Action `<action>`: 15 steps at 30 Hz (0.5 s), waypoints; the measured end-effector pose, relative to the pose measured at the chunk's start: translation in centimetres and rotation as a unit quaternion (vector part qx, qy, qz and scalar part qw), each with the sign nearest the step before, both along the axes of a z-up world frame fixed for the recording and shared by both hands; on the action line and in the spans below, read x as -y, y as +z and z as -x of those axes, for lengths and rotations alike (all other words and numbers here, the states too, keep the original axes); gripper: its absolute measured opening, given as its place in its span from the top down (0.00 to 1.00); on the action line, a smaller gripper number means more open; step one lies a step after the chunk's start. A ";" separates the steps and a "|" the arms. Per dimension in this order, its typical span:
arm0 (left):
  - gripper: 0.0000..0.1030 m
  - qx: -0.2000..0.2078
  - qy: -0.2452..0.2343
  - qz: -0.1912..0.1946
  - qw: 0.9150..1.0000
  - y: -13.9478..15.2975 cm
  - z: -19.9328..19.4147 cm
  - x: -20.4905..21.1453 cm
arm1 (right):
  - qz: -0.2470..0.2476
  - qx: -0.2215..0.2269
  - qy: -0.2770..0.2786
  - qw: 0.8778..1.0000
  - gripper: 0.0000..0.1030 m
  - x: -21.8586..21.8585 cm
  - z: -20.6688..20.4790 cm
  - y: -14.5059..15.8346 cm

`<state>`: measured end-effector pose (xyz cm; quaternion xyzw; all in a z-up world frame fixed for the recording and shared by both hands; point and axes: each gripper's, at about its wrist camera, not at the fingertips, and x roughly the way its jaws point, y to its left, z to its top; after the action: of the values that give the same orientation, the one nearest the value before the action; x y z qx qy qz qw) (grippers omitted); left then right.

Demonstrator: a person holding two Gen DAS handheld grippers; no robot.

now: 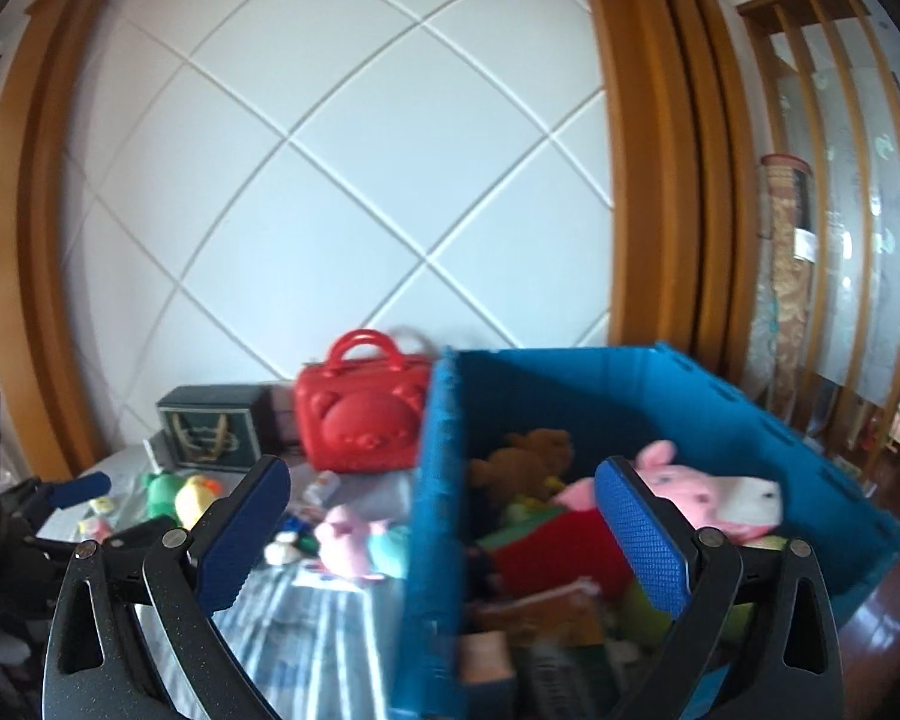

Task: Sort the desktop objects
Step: 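Move both grippers back over the table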

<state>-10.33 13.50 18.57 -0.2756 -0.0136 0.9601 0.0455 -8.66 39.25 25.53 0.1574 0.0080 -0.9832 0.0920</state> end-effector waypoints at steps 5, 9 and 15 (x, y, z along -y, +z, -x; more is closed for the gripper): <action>0.07 0.036 0.045 -0.006 0.998 -3.2 0.3 6.8 | -0.003 0.025 0.035 0.999 0.00 6.2 1.4 -1.4; 0.07 0.064 0.086 -0.010 0.994 -5.7 1.1 12.3 | -0.013 0.060 0.061 0.996 0.00 10.8 3.3 -3.3; 0.07 0.102 0.146 -0.009 0.984 -9.0 3.8 20.6 | -0.019 0.127 0.087 0.988 0.00 16.4 8.1 -6.6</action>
<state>-14.10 -7.10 9.57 -0.3664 -0.0666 0.9232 -0.0947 -16.79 22.88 18.95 0.2811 0.0285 -0.9432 0.1748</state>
